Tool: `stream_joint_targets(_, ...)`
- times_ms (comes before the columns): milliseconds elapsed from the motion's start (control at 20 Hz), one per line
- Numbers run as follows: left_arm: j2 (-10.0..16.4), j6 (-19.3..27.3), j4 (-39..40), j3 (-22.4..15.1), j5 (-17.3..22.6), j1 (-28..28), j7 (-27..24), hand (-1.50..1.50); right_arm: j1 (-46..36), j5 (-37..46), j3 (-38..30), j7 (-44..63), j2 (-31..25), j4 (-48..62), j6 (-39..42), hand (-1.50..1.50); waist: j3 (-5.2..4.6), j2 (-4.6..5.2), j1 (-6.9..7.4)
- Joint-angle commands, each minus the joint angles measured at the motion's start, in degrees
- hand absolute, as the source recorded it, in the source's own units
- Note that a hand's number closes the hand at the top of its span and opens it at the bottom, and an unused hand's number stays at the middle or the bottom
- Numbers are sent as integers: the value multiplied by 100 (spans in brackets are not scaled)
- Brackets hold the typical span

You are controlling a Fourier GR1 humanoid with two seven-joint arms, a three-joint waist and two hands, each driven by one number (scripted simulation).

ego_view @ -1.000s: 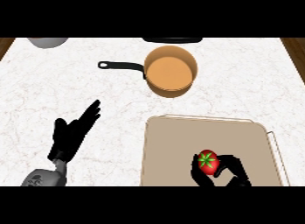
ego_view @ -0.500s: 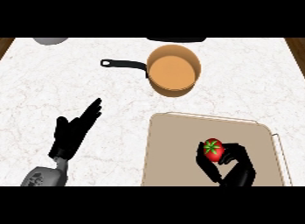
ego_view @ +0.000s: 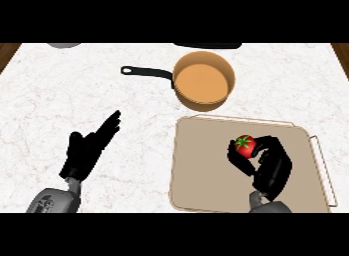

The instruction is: Pick the tomato from the tray and place it in the pot

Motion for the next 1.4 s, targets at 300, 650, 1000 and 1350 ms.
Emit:
stream_joint_targets(300, -41, -52, 60, -70, -18, -43, 29, 0, -1721, 1549, -610, 2265, -736, 1221, 2528, 150, -22, -47, 127)
stream_joint_targets(650, -117, -54, 88, -95, -5, -202, 125, 0, -3511, 1578, -802, 4427, -143, 2148, 4941, 150, 65, -44, 265)
stream_joint_targets(1000, -349, 117, 157, -217, -132, -334, 176, 0, -5525, 1119, -1589, 5613, 39, 3402, 5872, -150, 108, 16, 210)
stream_joint_targets(1350, -204, -2, 157, -96, -76, -180, -32, 0, -6229, 1755, -1942, 4475, -110, 3286, 3200, -150, 118, 51, 197)
